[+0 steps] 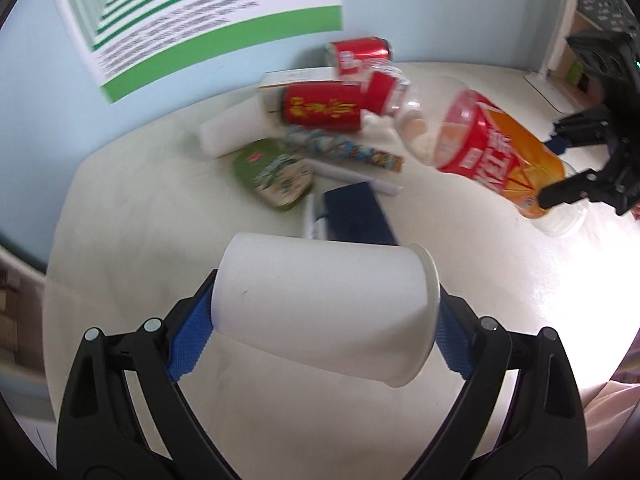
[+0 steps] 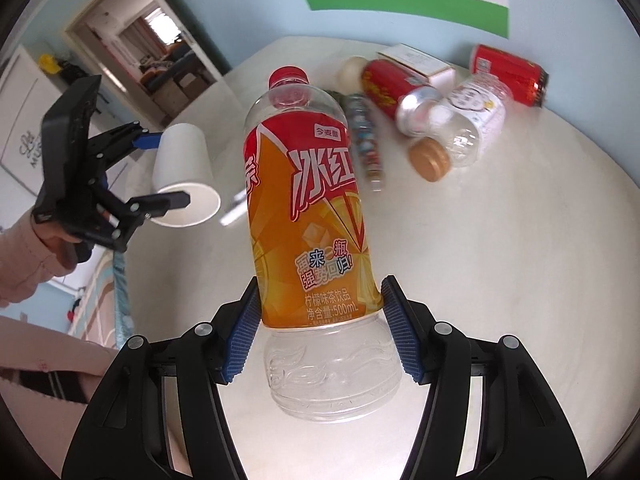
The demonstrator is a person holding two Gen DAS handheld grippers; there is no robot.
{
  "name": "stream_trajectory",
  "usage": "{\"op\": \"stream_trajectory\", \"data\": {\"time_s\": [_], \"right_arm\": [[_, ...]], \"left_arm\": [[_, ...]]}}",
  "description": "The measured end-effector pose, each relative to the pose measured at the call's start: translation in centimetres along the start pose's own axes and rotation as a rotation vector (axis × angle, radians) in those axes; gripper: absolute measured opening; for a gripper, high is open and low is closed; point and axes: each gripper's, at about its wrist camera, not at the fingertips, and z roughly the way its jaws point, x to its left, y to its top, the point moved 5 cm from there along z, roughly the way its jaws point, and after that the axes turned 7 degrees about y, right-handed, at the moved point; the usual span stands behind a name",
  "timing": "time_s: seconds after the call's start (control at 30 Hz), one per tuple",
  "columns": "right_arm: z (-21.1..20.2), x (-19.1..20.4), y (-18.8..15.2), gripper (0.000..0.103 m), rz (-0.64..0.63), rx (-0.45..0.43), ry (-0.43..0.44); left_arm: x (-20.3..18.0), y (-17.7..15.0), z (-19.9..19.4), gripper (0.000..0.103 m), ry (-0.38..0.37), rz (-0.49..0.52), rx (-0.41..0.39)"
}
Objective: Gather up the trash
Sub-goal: 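Carry cup and bottle over the teal bin and open both tools to drop them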
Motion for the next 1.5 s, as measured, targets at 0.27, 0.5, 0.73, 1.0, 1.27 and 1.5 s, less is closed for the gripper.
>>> {"op": "stream_trajectory", "data": {"time_s": [0.27,0.5,0.73,1.0,1.27,1.5], "right_arm": [[4.0,7.6,2.7,0.061,-0.171,0.061,0.146],[11.6,19.2,4.3,0.061,-0.374,0.189,0.261],[22.0,34.1,3.7,0.061,-0.506,0.303,0.315],[36.3,49.3,-0.7,0.061,-0.575,0.457,0.341],[51.7,52.0,-9.6,0.061,-0.541,0.730,0.296],[67.7,45.2,-17.2,0.061,-0.418,0.962,0.143]], "left_arm": [[6.3,-7.2,-5.3,0.091,0.159,-0.275,0.017],[13.3,-19.6,-9.7,0.091,0.297,-0.552,0.073],[20.6,-34.6,-12.2,0.091,0.369,-0.760,0.162],[27.7,-51.9,-12.0,0.091,0.388,-0.947,0.314],[30.4,-66.4,-4.3,0.091,0.329,-1.090,0.380],[28.9,-76.3,8.6,0.091,0.231,-1.133,0.450]]}}
